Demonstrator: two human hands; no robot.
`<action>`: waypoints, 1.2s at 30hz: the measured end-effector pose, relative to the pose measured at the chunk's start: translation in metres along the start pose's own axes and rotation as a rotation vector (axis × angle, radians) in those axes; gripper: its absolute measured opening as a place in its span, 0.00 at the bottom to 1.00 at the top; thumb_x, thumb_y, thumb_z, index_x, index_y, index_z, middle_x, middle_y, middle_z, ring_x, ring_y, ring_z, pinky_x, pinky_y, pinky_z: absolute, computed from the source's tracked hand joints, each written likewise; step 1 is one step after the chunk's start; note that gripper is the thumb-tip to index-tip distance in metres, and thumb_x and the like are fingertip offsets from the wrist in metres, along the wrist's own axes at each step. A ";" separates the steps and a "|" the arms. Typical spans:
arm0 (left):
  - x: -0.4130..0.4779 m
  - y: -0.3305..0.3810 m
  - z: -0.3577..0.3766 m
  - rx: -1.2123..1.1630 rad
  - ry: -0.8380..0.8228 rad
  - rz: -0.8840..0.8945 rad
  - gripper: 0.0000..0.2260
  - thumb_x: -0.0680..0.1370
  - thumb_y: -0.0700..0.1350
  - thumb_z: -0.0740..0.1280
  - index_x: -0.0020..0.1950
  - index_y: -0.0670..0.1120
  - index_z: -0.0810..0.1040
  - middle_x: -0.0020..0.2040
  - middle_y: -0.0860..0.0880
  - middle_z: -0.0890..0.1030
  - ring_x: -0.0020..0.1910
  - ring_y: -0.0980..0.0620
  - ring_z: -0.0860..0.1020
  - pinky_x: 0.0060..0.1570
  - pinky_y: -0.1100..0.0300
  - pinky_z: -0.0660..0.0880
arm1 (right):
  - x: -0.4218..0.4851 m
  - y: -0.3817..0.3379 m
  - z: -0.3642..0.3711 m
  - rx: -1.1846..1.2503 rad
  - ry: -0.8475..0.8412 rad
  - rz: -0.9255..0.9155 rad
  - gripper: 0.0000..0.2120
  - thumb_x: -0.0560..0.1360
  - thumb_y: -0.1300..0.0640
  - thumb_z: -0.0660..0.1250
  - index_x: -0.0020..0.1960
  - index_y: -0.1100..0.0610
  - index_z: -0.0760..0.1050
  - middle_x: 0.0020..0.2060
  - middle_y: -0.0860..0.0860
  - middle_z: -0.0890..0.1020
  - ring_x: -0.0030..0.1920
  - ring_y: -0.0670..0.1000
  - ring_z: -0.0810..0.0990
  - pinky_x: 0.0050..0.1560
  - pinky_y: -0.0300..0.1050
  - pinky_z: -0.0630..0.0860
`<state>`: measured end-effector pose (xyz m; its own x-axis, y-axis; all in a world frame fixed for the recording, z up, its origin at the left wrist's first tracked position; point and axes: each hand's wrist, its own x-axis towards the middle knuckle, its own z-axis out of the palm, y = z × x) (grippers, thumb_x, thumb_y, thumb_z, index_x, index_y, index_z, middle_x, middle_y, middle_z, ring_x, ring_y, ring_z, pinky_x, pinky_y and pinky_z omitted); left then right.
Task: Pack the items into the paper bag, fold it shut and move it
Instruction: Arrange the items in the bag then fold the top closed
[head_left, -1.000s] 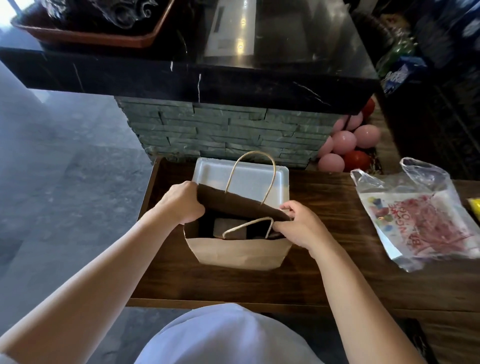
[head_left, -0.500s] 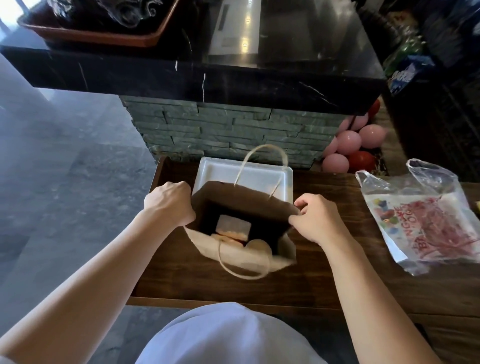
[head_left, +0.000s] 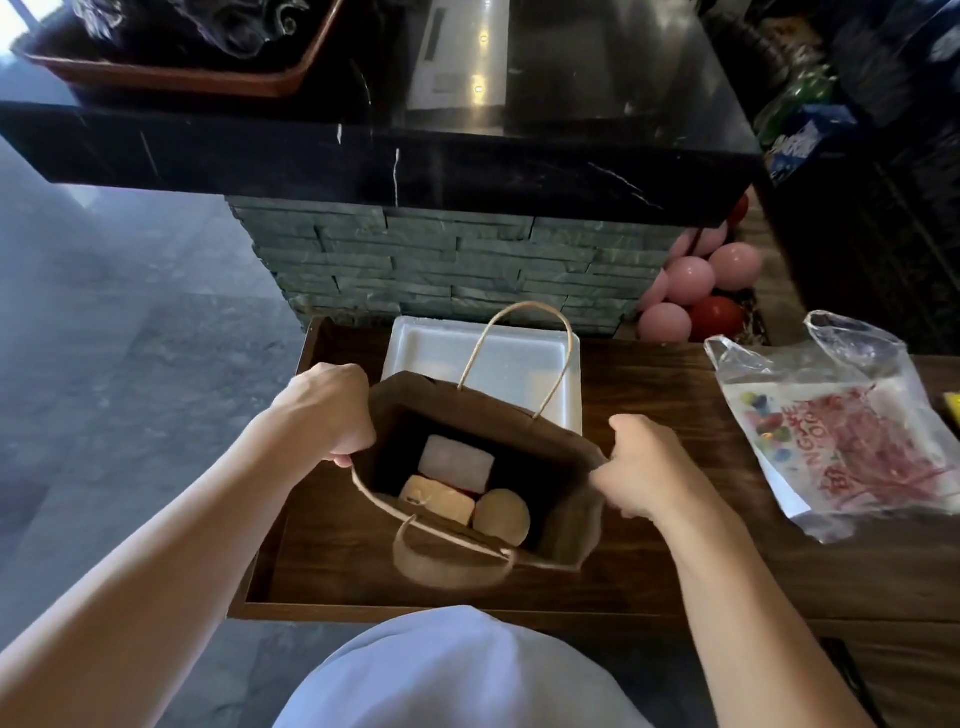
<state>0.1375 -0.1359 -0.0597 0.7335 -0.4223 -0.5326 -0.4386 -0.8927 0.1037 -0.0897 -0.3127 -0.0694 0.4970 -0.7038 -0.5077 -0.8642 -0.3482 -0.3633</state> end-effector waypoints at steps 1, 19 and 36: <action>-0.001 -0.004 -0.005 -0.016 -0.026 -0.021 0.06 0.73 0.36 0.66 0.36 0.43 0.77 0.29 0.45 0.82 0.20 0.53 0.81 0.19 0.63 0.75 | 0.002 0.006 -0.007 0.005 0.007 0.016 0.27 0.68 0.63 0.68 0.66 0.58 0.70 0.43 0.54 0.82 0.34 0.54 0.83 0.32 0.47 0.82; -0.009 -0.029 0.035 -0.192 -0.613 -0.047 0.12 0.80 0.43 0.59 0.52 0.40 0.81 0.37 0.42 0.86 0.31 0.46 0.85 0.29 0.57 0.81 | -0.025 0.007 0.028 0.319 -0.173 -0.086 0.07 0.73 0.57 0.69 0.47 0.46 0.81 0.36 0.49 0.85 0.35 0.50 0.85 0.38 0.51 0.85; -0.035 -0.121 0.046 -0.833 -0.459 0.174 0.10 0.79 0.42 0.66 0.56 0.54 0.83 0.53 0.51 0.86 0.48 0.47 0.86 0.43 0.55 0.84 | -0.032 0.073 0.019 0.548 -0.519 -0.151 0.53 0.54 0.39 0.82 0.74 0.43 0.62 0.64 0.44 0.78 0.62 0.43 0.78 0.66 0.52 0.74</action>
<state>0.1412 -0.0058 -0.0923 0.3410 -0.6146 -0.7114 0.1164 -0.7233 0.6807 -0.1677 -0.3040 -0.0942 0.6966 -0.2449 -0.6744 -0.6888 0.0346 -0.7241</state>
